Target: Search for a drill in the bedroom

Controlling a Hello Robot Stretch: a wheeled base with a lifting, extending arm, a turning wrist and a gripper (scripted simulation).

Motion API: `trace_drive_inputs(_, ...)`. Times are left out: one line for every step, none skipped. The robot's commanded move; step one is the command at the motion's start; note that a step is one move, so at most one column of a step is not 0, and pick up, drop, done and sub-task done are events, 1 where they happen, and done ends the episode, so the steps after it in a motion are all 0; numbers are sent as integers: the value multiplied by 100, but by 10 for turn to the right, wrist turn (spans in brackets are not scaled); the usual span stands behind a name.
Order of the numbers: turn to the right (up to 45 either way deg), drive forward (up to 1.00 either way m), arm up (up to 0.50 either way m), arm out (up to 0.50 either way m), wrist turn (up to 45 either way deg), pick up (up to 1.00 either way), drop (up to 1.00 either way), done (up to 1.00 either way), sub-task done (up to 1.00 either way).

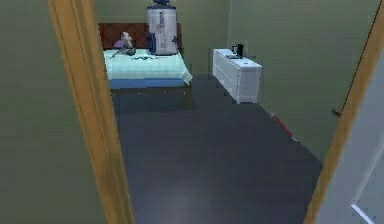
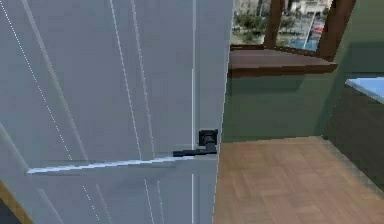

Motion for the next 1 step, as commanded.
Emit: trace_drive_inputs(0,20,0,0,0,0,0,0,0)
